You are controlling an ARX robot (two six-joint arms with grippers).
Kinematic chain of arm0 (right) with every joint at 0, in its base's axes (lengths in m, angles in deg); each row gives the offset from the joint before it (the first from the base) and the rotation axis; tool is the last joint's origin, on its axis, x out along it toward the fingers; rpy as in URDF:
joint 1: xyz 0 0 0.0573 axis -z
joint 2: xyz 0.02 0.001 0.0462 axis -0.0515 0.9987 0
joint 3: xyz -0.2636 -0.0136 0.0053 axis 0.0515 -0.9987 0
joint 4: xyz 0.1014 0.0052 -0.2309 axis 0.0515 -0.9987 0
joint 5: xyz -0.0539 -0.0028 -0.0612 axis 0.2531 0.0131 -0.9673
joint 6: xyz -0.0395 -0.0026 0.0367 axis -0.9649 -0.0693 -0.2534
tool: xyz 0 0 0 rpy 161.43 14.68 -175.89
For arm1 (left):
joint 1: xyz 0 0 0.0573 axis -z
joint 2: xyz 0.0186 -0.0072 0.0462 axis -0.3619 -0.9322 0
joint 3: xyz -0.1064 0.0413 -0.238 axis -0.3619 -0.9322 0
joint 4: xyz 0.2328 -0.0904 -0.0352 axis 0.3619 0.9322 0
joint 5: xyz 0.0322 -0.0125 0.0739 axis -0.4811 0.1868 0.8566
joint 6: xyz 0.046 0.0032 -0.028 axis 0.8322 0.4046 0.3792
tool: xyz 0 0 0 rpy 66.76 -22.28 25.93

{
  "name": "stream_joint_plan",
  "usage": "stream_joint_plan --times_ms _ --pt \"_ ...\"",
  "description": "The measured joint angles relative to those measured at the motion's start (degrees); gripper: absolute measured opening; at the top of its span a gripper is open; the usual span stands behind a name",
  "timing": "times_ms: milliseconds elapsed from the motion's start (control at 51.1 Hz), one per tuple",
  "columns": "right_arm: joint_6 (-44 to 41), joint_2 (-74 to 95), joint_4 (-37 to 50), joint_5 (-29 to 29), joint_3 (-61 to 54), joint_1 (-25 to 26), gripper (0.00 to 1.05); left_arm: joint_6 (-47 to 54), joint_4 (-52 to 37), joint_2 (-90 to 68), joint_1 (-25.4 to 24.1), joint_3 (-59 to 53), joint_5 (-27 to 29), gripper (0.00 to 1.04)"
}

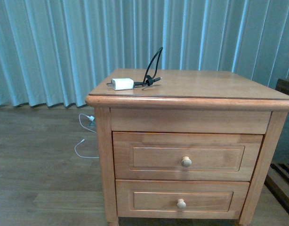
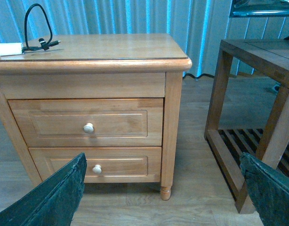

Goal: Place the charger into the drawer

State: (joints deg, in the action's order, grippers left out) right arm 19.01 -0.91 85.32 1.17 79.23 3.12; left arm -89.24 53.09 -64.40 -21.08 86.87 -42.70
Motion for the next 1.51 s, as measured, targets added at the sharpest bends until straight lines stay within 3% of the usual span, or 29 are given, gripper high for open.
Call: stream_joint_plan --times_ms 998,1076,1154,1291,1507 --pt "0.0 0.0 0.0 0.0 0.0 0.0 0.97 0.0 0.0 0.0 0.0 0.0 0.0 0.99" --pt "-1.0 2.7 -5.5 -8.1 1.6 -2.6 0.97 0.0 0.0 0.0 0.0 0.0 0.0 0.99" --pt "-1.0 6.8 -5.8 -9.0 2.2 -3.3 0.97 0.0 0.0 0.0 0.0 0.0 0.0 0.99" --pt "-0.5 19.3 2.3 -7.2 6.0 -4.6 0.97 0.0 0.0 0.0 0.0 0.0 0.0 0.99" --pt "-1.2 57.9 27.9 -7.1 15.4 -11.4 0.97 0.0 0.0 0.0 0.0 0.0 0.0 0.99"
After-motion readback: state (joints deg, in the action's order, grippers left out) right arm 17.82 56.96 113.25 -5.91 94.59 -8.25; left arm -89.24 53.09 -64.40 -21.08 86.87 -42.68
